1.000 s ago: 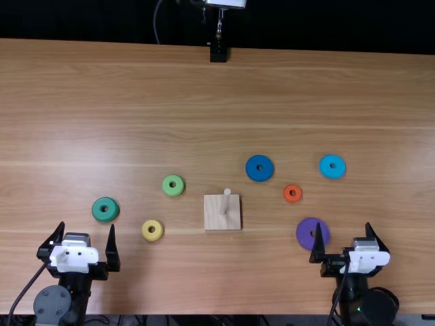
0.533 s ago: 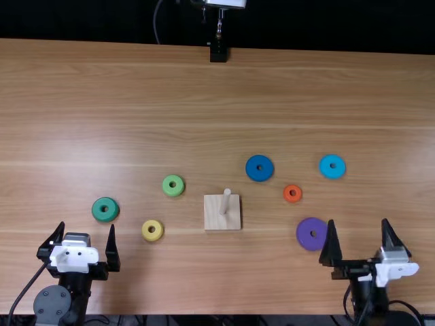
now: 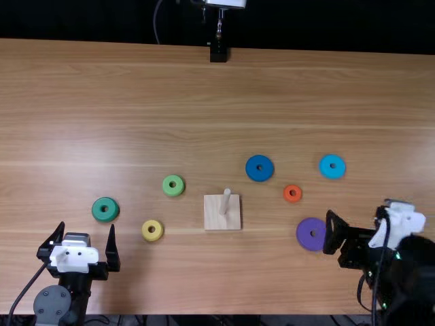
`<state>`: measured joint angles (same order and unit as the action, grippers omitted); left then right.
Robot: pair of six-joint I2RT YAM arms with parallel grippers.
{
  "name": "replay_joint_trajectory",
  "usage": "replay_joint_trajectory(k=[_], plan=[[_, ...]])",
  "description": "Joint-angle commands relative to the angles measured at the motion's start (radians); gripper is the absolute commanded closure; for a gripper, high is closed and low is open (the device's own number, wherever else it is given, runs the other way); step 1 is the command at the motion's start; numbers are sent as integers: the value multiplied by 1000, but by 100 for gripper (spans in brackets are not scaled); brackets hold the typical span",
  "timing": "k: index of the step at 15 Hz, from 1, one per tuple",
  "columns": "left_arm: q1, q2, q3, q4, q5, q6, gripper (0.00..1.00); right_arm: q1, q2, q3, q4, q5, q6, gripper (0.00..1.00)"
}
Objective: Build the Hanoi tower: stack the rings onto the peg from bottom to top in this color order: purple, dark blue, light blue, dark green, light green, yellow, orange.
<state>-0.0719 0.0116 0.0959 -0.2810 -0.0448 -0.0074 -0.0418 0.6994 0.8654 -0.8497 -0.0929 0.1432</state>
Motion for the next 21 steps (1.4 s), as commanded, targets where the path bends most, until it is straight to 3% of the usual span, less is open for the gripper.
replay_joint_trajectory(k=[1, 5, 7, 8, 9, 10, 11, 12, 13, 21], plan=[[0, -12, -55, -12, -7, -7, 0, 8, 69, 44, -88, 1, 8, 0], [0, -12, -55, -12, -7, -7, 0, 53, 241, 61, -147, 1, 10, 0], [0, -12, -55, -12, -7, -7, 0, 80, 313, 58, -129, 16, -2, 0], [0, -12, -55, -12, -7, -7, 0, 85, 362, 47, -112, 19, -14, 0], [0, -12, -55, -12, -7, -7, 0, 91, 400, 38, -92, 28, -48, 0], [0, -12, -55, -12, -7, -7, 0, 95, 420, 41, -66, 47, -90, 0], [0, -12, -55, -12, -7, -7, 0, 103, 433, 38, -28, 67, -114, 0], [0, -12, -55, -12, -7, -7, 0, 106, 445, 32, 20, 93, -116, 0], [0, -12, -55, -12, -7, -7, 0, 108, 473, 17, 44, 104, -117, 0], [0, -12, -55, -12, -7, -7, 0, 160, 632, -25, 39, 106, -105, 0]])
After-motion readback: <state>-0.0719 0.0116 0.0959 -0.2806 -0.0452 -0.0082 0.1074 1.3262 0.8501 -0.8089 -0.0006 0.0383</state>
